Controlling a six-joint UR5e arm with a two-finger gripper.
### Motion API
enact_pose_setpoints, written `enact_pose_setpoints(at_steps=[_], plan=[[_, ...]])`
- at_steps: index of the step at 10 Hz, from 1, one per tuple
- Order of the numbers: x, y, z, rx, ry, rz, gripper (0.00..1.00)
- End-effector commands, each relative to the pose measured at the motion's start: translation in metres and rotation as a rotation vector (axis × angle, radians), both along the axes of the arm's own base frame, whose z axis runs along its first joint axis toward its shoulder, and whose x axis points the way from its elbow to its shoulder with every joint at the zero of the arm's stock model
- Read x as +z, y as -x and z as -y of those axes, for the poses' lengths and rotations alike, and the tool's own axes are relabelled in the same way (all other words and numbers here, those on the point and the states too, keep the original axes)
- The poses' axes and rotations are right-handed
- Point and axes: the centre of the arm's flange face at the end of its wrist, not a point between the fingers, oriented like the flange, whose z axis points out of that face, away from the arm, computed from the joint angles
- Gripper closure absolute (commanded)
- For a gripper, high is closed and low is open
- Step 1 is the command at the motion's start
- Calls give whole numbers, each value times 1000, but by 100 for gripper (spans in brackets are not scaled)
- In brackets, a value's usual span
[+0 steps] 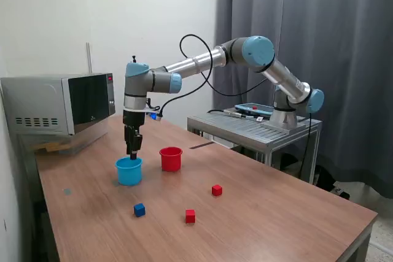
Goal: Place red objects in the red bin, and blue objects in the blue bin.
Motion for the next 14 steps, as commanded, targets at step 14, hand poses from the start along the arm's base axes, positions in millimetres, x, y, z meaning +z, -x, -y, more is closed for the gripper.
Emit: enact_pose_setpoints(at_steps=[14], plan=[[27,7,175,195,-2,-24,0]])
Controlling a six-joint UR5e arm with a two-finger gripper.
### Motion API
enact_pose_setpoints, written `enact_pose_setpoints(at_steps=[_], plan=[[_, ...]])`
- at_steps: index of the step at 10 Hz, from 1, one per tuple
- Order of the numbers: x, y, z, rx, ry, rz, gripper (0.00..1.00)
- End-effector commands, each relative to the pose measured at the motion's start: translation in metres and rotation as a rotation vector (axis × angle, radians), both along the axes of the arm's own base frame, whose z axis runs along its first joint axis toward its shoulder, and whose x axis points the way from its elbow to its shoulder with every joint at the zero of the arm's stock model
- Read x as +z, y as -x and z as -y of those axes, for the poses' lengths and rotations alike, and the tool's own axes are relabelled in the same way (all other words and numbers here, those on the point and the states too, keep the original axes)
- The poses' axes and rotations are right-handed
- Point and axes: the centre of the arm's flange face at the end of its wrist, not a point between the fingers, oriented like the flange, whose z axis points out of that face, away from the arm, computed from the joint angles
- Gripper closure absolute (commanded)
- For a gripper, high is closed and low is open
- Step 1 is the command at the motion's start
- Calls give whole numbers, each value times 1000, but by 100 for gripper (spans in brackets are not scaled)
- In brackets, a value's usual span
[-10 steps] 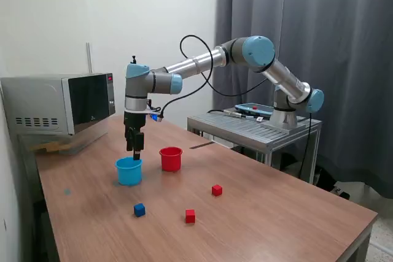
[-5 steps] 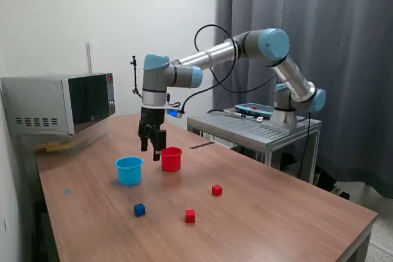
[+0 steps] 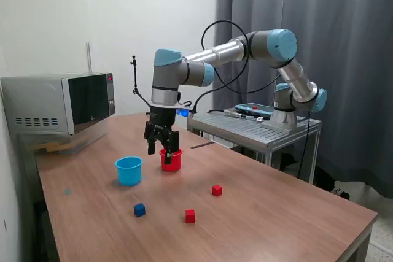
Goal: Place red objects in the red bin, and blue objects in the blue bin.
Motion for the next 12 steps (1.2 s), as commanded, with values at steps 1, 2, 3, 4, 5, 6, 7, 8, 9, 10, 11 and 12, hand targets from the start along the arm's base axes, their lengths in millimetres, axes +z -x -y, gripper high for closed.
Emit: enact_pose_setpoints(at_steps=[1,2,3,4,5,6,7,8,9,10,11,12], plan=[[-24,21,1,4,1,-16,0],[-32,24,-1,7,0,-12,0],[-35,24,0,11,1,-10,0],[-42,28,2,14,15,-11,0],[-48,32,11,28,35,-19,0],[-52,36,20,39,36,-34,0],[-54,38,27,48,37,-43,0],[-62,38,32,54,39,-37,0],[-64,38,39,62,39,-35,0],[-74,38,41,62,54,-26,0],[-86,38,42,65,65,-13,0],[-93,38,43,66,65,-9,0]])
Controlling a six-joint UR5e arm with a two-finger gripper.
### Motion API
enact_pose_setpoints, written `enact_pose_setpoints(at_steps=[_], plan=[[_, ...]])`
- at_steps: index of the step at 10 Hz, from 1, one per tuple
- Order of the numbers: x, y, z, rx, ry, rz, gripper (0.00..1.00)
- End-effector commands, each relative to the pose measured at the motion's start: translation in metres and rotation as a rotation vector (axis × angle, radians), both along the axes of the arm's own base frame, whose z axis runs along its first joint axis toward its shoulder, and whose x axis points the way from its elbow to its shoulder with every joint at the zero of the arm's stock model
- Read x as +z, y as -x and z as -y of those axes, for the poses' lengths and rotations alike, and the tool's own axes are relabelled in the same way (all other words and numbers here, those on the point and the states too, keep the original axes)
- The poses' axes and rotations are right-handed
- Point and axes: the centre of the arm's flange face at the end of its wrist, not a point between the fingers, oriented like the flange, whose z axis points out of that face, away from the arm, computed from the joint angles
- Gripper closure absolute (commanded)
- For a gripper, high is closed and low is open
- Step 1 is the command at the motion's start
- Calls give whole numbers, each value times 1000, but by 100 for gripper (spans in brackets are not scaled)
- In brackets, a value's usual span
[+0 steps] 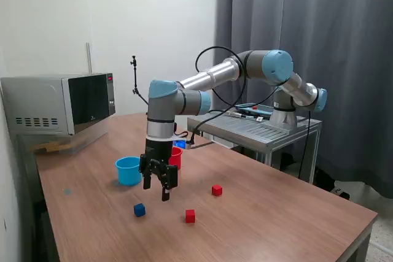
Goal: Place red objects in the red bin, and blue objects in the blue bin.
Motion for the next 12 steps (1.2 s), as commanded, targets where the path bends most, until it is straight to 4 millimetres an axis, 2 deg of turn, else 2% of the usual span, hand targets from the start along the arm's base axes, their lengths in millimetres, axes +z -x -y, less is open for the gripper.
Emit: enact_pose_setpoints(at_steps=[1,5,9,12], plan=[[-14,3,3,4,7,5,0],[-6,10,-5,-19,0,-71,0],[-33,13,-17,-48,-16,-47,0],[-40,20,-18,-50,-17,-61,0]])
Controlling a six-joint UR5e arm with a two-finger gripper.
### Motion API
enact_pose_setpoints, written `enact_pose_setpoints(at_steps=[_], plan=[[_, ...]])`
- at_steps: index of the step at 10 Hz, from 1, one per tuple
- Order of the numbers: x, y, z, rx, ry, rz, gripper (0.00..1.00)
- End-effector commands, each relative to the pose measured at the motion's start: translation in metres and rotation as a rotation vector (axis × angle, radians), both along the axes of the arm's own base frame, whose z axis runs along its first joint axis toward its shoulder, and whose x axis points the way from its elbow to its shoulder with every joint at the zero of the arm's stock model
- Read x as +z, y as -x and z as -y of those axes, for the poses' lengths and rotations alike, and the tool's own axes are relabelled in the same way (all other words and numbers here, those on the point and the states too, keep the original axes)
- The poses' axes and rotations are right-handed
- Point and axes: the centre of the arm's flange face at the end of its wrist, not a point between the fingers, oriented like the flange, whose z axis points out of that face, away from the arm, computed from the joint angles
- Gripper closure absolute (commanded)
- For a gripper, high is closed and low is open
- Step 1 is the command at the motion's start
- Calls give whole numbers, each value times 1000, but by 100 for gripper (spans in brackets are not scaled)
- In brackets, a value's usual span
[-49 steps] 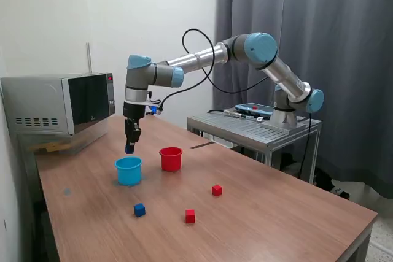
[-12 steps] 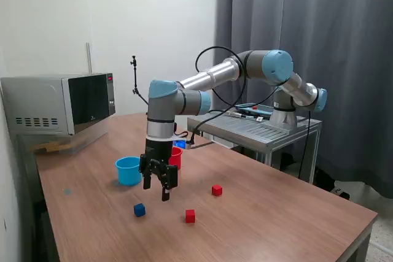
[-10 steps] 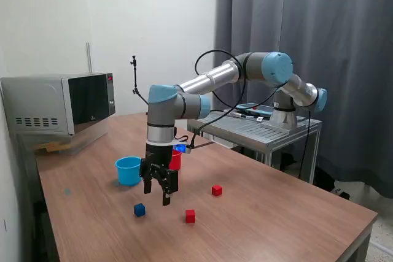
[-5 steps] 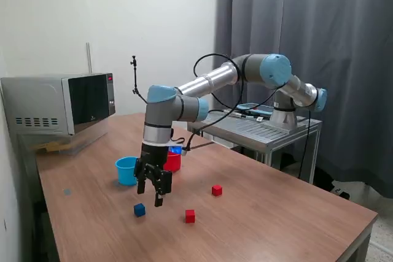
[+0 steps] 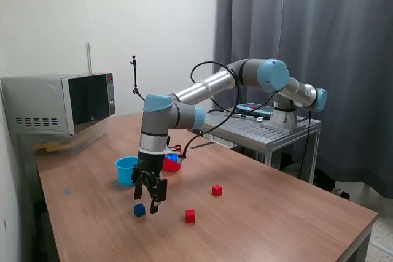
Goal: Place red objects in the red bin, and blue objects in the blue bin.
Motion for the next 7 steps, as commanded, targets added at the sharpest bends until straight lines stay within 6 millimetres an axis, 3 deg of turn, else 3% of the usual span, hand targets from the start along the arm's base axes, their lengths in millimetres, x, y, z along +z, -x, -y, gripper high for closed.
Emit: enact_pose_setpoints(at_steps=[1,7], plan=[[-1,4,-1,-2,-4,-19,0],[-4,5,-23,-30,-37,-16,0]])
